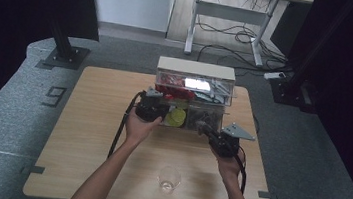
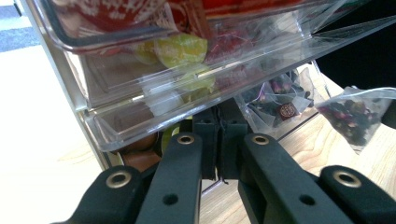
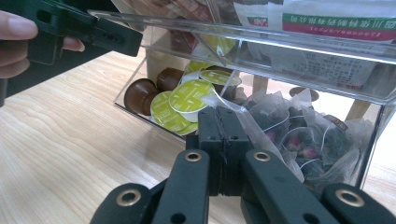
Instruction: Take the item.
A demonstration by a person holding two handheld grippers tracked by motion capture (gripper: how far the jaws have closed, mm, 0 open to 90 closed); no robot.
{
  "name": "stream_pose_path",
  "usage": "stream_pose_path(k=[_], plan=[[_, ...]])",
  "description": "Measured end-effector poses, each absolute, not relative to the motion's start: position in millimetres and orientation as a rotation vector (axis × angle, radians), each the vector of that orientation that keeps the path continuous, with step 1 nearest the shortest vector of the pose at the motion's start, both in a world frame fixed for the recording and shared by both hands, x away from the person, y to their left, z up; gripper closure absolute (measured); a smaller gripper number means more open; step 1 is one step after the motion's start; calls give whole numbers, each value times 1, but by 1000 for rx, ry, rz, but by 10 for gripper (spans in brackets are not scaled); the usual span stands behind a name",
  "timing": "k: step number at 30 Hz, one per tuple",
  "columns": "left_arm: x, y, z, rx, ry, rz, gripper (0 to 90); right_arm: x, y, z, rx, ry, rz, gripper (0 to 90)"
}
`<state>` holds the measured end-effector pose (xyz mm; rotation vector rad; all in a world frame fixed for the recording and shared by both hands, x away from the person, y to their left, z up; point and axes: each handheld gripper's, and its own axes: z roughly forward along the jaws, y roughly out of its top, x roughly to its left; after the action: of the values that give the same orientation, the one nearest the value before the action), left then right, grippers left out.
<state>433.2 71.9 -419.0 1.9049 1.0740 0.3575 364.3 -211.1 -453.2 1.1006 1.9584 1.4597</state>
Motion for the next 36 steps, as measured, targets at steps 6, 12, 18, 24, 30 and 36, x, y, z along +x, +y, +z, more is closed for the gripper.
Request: stream_pose_path(k=[6, 12, 18, 24, 30, 36], plan=[[434, 71, -418, 1904, 1078, 351, 880, 354, -216, -449, 1081, 1945, 1489, 890], [434, 70, -418, 1909, 1077, 356, 879, 344, -218, -450, 1068, 1944, 1520, 890], [434, 69, -419, 1912, 1080, 361, 880, 338, -217, -457, 1063, 1947, 1552, 890], [435, 68, -419, 1915, 1085, 363, 881, 331, -218, -459, 1057, 1948, 1577, 890], [435, 68, -419, 1923, 1084, 364, 880, 325, -217, -462, 1047, 1951, 1589, 890], [435, 68, -418, 1924, 1084, 365, 879, 318, -218, -460, 1030, 1951, 1589, 890]])
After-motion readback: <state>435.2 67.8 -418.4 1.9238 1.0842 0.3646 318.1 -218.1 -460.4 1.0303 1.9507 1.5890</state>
